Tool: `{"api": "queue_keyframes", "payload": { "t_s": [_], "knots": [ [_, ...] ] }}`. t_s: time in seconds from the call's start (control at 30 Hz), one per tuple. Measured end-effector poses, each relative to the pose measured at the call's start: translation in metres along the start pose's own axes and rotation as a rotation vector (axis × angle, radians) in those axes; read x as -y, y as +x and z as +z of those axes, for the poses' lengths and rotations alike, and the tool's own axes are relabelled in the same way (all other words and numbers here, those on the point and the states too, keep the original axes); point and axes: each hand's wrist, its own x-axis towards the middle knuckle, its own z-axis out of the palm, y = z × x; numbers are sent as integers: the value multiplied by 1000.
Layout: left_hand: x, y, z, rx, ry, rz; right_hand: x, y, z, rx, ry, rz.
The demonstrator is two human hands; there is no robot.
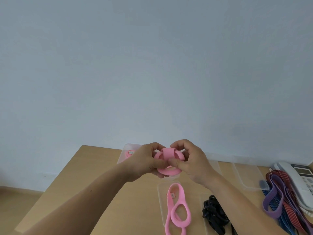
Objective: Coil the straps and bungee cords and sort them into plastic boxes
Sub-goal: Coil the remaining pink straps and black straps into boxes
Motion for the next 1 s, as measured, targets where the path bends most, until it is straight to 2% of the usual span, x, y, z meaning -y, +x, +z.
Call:
{"api": "queue_keyframes", "payload": {
  "t_s": [0.23,0.43,0.53,0.67,0.77,0.93,1.0],
  "knots": [
    [-6,-3,-5,87,-155,-86,-1,-2,9,9,-61,-87],
    [-1,-1,-3,134,-217,3,0,-4,2,51,37,-21],
    [1,3,-5,45,-215,15,1,-1,-6,110,163,16],
    [5,6,-4,4,-184,81,-2,6,-6,0,165,88],
    [5,8,-1,3,-80,160,-6,9,-2,-8,233,119],
    [5,7,-2,-56,-34,147,-5,10,-3,-39,193,34],
    [3,7,-6,-4,-76,95,-6,9,-1,-25,169,8]
  ]
}}
